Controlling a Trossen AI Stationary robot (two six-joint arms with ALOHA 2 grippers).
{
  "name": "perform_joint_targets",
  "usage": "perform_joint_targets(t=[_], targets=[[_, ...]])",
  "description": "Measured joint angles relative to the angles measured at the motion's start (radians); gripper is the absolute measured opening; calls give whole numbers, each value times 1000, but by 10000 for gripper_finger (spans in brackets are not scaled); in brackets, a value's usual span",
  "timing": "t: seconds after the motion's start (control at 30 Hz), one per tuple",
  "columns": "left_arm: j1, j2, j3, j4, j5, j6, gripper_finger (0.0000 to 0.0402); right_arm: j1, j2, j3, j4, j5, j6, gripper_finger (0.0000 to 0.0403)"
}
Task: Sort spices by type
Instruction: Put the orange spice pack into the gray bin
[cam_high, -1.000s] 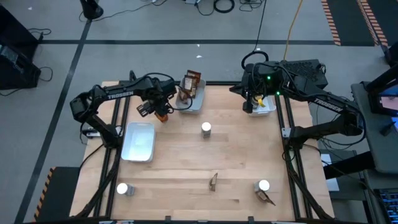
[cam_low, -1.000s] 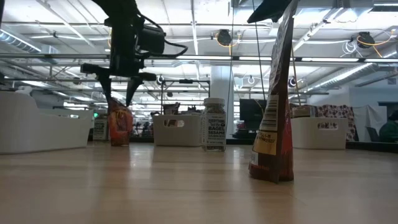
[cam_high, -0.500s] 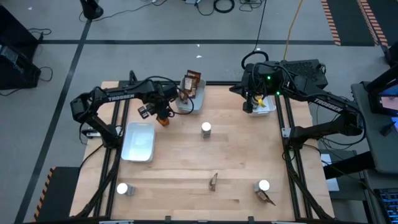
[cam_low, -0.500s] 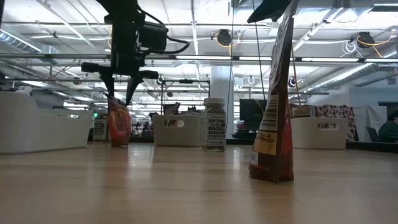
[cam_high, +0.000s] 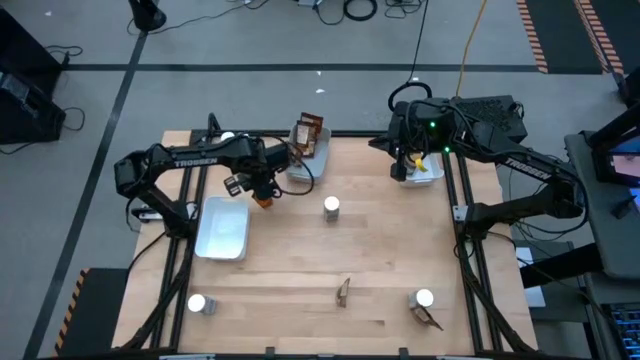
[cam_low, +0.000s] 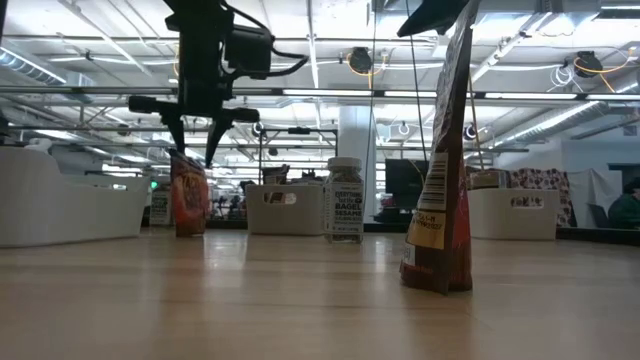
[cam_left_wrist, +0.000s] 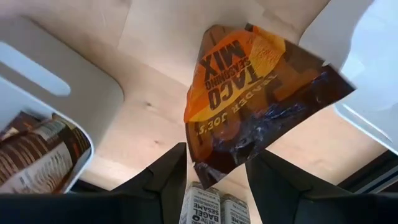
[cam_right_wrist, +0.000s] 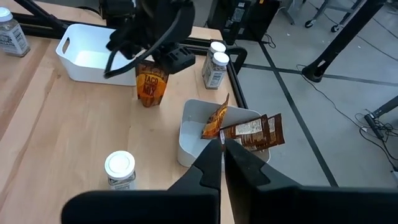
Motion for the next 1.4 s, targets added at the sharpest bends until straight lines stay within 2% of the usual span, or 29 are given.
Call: perform_joint_targets(t=[0.4,0.53,0.7,0.77,1.03,1.2,1.4], targets=[[-34,0,0,-10,3,-1,153,0,0,0,13,0,16,0],[-34,0,0,-18,3,-1,108,0,0,0,13,0,24,0],[-34,0,0,-51,7,-1,24,0,0,0,12,0,25,0],[-34,0,0,-52,27,-2,8,0,0,0,12,0,25,0],[-13,0,11,-71,63,-85,4,0,0,0,12,0,25,0],[28,0,83,-78,112,-163,3,0,0,0,11,0,23,0],[78,0,199,-88,113,-227,2,0,0,0,11,0,21,0]])
